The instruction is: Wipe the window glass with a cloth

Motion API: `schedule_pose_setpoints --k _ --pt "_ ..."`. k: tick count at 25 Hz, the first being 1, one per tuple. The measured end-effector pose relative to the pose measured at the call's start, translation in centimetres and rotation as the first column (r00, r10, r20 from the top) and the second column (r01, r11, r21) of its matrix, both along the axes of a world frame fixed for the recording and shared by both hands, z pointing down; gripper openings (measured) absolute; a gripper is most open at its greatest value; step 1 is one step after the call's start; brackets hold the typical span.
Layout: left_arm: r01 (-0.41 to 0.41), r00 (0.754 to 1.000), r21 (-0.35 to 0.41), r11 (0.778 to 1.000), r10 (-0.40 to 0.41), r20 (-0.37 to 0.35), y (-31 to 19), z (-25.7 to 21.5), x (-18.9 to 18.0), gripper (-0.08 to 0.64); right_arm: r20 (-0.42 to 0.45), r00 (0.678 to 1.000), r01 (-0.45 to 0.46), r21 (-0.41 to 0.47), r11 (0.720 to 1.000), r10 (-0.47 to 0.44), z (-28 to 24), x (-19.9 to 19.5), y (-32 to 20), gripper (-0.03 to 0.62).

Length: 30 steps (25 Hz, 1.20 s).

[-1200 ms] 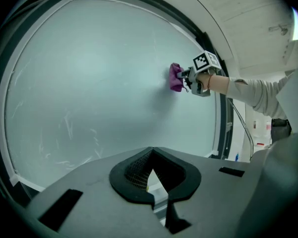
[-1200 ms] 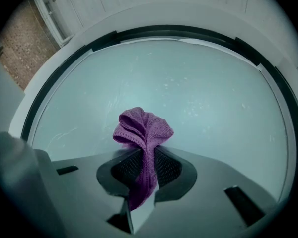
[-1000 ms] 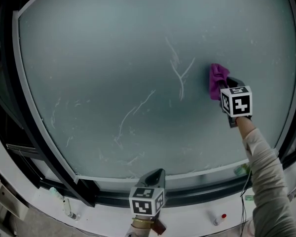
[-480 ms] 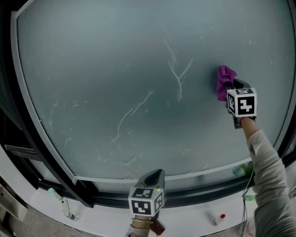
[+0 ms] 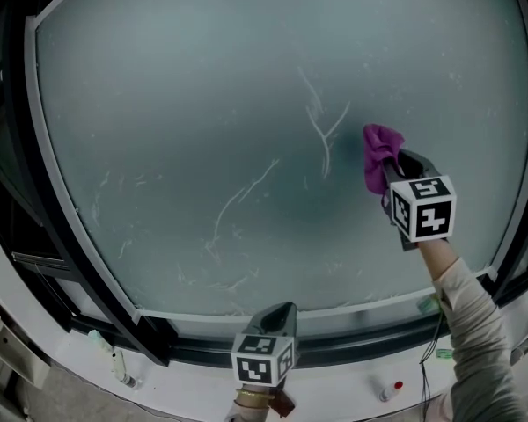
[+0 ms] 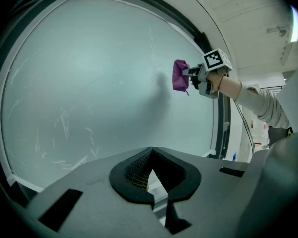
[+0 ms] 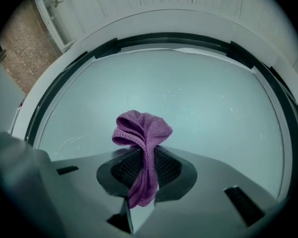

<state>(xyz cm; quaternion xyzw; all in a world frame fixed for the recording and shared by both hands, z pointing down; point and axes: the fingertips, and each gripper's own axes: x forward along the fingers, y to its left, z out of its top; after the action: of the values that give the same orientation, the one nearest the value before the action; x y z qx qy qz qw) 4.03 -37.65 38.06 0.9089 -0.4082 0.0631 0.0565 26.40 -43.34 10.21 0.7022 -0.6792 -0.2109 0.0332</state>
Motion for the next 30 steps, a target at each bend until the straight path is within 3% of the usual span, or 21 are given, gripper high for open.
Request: schedule_pose_setpoints --k 7,18,24,30 --pt "0.047 0.999 -0.011 0.999 -0.047 0.001 -0.1 0.6 -2.0 0.005 -0.039 0.983 0.179 -0.003 0.984 -0.179 1.5 -8.7 0.1 0.058" --pt "0.128 0.992 -0.03 0.991 -0.128 0.001 0.0 1.7 -6.1 0.005 -0.085 0.921 0.373 -0.078 0.924 -0.379 6.8 -22.1 -3.1 0.058" --pt "0.176 0.984 -0.025 0.984 -0.176 -0.001 0.2 1.9 -8.0 0.005 -0.05 0.918 0.386 -0.122 0.914 -0.394 8.9 -25.6 -6.5 0.058" --pt "0.213 0.977 -0.031 0.977 -0.213 0.003 0.4 2.3 -9.5 0.005 -0.015 0.935 0.347 -0.171 0.922 -0.355 10.6 -26.5 -9.8 0.058"
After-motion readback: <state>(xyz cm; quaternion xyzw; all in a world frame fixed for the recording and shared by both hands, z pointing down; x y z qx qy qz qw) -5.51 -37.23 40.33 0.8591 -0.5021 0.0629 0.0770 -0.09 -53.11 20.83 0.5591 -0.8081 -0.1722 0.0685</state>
